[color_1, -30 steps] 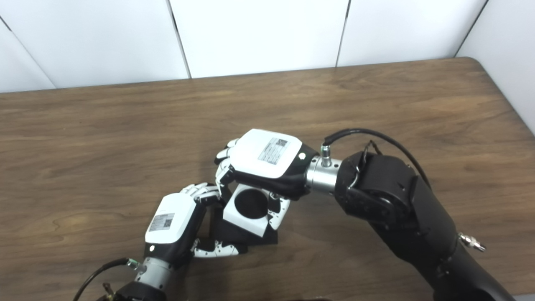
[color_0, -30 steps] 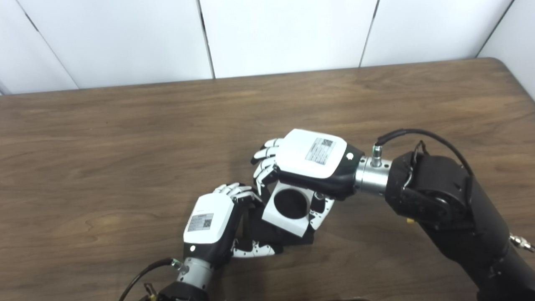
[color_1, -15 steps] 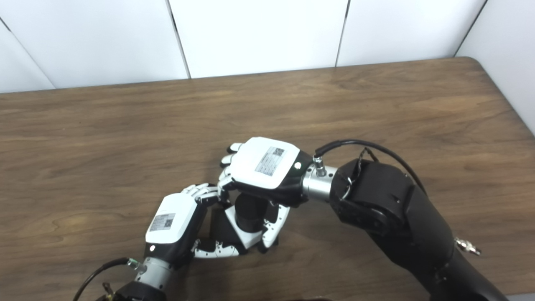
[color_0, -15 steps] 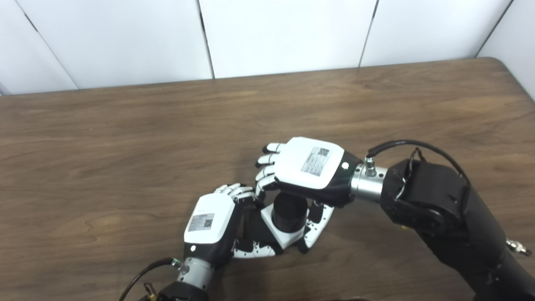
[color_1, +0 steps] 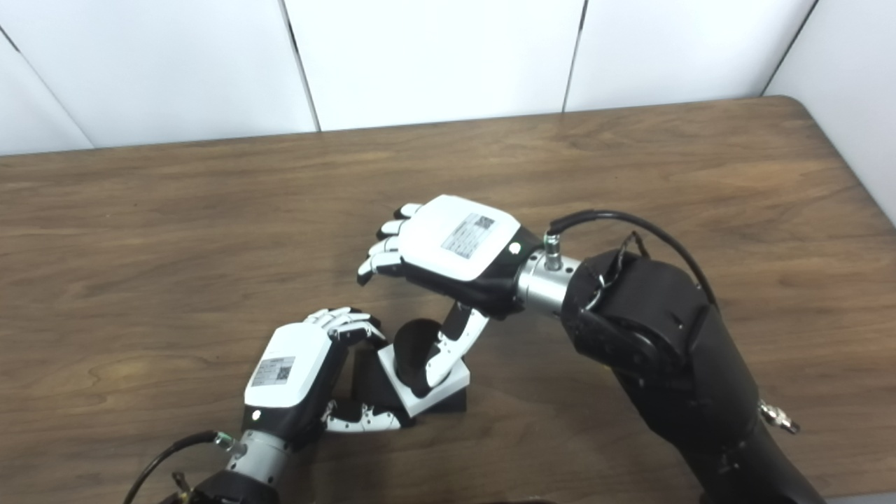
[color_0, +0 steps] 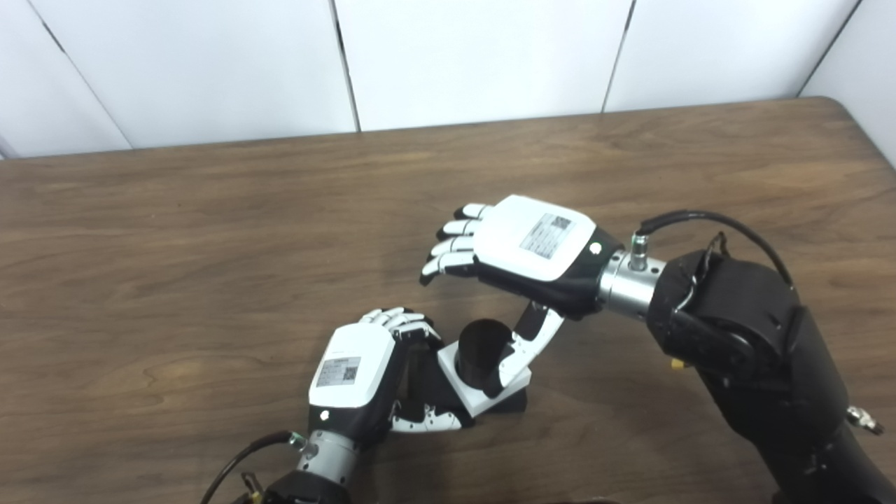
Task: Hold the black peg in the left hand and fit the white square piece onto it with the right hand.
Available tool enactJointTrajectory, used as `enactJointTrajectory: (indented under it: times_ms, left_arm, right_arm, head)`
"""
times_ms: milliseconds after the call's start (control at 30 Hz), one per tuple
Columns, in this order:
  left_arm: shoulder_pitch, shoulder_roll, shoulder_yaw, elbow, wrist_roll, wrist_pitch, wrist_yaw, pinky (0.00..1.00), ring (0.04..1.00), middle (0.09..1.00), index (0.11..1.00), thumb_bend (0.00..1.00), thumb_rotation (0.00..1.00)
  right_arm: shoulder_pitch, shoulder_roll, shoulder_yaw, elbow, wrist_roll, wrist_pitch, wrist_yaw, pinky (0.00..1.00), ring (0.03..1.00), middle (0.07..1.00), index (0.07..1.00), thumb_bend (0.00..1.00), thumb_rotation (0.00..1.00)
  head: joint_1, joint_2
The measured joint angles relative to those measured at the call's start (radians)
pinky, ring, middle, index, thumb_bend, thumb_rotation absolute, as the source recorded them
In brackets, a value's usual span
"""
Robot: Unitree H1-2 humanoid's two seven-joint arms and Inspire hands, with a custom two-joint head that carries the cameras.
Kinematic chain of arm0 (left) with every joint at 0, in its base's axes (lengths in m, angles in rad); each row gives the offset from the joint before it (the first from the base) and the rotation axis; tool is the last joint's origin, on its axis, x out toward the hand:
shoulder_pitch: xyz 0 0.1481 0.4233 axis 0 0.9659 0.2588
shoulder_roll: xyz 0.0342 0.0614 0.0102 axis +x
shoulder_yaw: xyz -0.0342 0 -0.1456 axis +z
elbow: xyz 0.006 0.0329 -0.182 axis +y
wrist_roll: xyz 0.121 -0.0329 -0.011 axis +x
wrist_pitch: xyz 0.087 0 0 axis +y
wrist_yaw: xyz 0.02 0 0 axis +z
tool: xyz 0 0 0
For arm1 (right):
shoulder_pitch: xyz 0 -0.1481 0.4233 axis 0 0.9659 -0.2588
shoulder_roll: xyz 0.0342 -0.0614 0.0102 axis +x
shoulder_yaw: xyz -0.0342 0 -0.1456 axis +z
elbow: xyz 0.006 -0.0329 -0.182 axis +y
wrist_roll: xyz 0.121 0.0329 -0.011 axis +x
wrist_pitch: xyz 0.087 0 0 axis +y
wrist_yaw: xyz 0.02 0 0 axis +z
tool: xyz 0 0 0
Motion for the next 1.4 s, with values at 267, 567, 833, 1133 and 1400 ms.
enactJointTrajectory:
  times_ms: [267, 567, 833, 1133, 1400]
  left_arm:
    - [0.000, -0.001, 0.009, -0.003, 0.036, -0.002, -0.004, 0.84, 0.843, 0.822, 0.810, 0.93, 0.61]
    - [-0.026, 0.006, 0.048, -0.103, 0.059, 0.041, -0.227, 0.84, 0.843, 0.852, 0.881, 1.00, 0.62]
    - [-0.007, 0.040, 0.175, -0.231, -0.105, 0.110, -0.379, 0.80, 0.850, 0.878, 0.948, 1.00, 0.61]
    - [-0.020, 0.061, 0.428, -0.358, -0.440, 0.279, -0.413, 0.84, 0.914, 0.909, 0.971, 1.00, 0.60]
    - [-0.020, 0.011, 0.659, -0.310, -0.721, 0.300, -0.228, 0.82, 0.856, 0.845, 0.860, 0.81, 0.68]
  right_arm:
    - [0.018, 0.008, -0.016, -0.005, 0.001, 0.002, -0.008, 0.95, 0.910, 0.846, 0.781, 0.99, 0.66]
    - [0.023, 0.017, -0.019, -0.005, -0.003, 0.002, -0.008, 0.96, 0.913, 0.848, 0.779, 0.99, 0.66]
    - [0.023, 0.022, -0.036, 0.000, -0.005, 0.007, -0.016, 0.96, 0.905, 0.837, 0.777, 0.98, 0.66]
    - [0.029, 0.004, -0.145, 0.022, 0.105, 0.111, -0.043, 0.97, 0.921, 0.861, 0.803, 0.91, 0.71]
    - [0.103, -0.035, -0.298, 0.069, 0.248, 0.291, -0.110, 0.81, 0.926, 0.896, 0.834, 0.70, 0.78]
  head:
    - [0.002, -0.002]
    - [0.008, -0.005]
    - [0.012, -0.008]
    - [0.014, -0.014]
    - [0.014, -0.028]
